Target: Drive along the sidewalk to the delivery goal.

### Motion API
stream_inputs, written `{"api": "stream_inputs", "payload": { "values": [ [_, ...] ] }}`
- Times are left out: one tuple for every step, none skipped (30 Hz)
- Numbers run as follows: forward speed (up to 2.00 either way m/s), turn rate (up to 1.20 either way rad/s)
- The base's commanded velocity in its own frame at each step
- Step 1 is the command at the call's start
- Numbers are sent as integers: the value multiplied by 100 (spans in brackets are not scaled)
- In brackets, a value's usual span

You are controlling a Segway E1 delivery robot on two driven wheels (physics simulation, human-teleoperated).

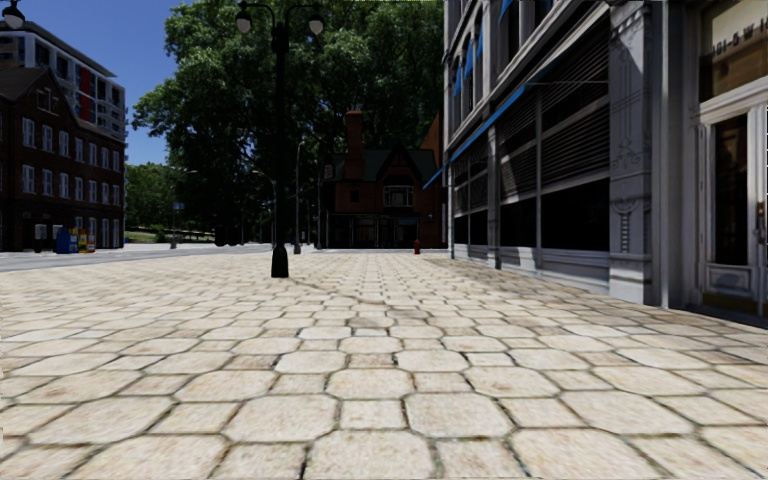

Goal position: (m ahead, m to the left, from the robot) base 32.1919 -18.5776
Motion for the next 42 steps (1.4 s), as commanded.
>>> {"api": "stream_inputs", "payload": {
  "values": [
    [200,0],
    [200,0],
    [200,0],
    [200,0],
    [200,0],
    [200,0],
    [200,0],
    [200,0],
    [200,0],
    [200,0],
    [200,0],
    [200,0],
    [200,0],
    [200,0],
    [200,0],
    [200,0],
    [200,0],
    [200,0],
    [200,0],
    [200,0],
    [200,0],
    [200,0],
    [200,0],
    [200,0],
    [200,0],
    [200,0],
    [200,0],
    [200,0],
    [200,0],
    [200,0],
    [200,0],
    [200,0],
    [200,0],
    [200,0],
    [200,0],
    [200,0],
    [200,0],
    [200,0],
    [200,0],
    [200,0],
    [200,0],
    [200,0]
  ]
}}
